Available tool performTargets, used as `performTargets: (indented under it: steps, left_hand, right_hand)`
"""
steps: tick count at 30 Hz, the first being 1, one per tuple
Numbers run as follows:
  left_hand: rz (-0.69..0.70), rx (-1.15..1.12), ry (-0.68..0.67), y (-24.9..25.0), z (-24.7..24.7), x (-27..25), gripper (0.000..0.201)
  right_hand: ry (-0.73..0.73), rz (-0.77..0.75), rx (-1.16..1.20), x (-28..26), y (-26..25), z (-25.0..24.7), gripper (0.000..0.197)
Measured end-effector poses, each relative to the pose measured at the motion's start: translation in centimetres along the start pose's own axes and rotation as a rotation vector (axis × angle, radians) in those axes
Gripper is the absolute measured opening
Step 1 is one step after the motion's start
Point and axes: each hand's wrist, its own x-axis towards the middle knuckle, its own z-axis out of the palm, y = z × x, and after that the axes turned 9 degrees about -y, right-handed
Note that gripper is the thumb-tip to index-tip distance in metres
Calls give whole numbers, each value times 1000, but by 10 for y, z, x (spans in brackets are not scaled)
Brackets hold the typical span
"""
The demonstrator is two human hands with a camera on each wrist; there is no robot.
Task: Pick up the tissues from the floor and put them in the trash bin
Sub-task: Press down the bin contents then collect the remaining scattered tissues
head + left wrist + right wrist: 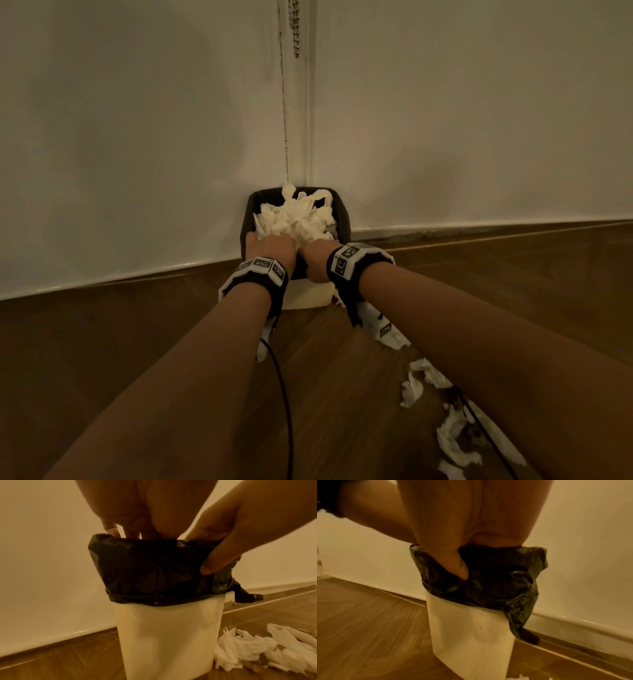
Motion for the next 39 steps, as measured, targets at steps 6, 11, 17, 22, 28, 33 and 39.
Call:
performTargets:
  steps: [6, 11, 17, 22, 28, 33, 39]
  left_hand:
    - [5, -214, 204, 8, -3, -20, 29]
    - [161, -357, 480, 53, 3, -50, 23]
    - [440, -403, 271, 102, 36, -62, 13]
    - [310, -411, -152, 125, 73, -44, 18]
    - [224, -325, -250, 148, 118, 2, 41]
    - [256, -301, -268, 156, 128, 30, 64]
    - [303, -58, -419, 152, 150, 36, 55]
  right_hand:
    - [198, -67, 215, -38, 14, -12, 27]
    - [642, -4, 465, -73, 50, -1, 22]
    - [634, 286, 677, -84, 111, 49, 21]
    - [441, 411, 694, -81, 148, 92, 24]
    - [388, 475, 598, -70, 165, 127, 26]
    - [336, 441, 531, -56, 173, 136, 28]
    - [292, 431, 458, -46, 175, 140, 35]
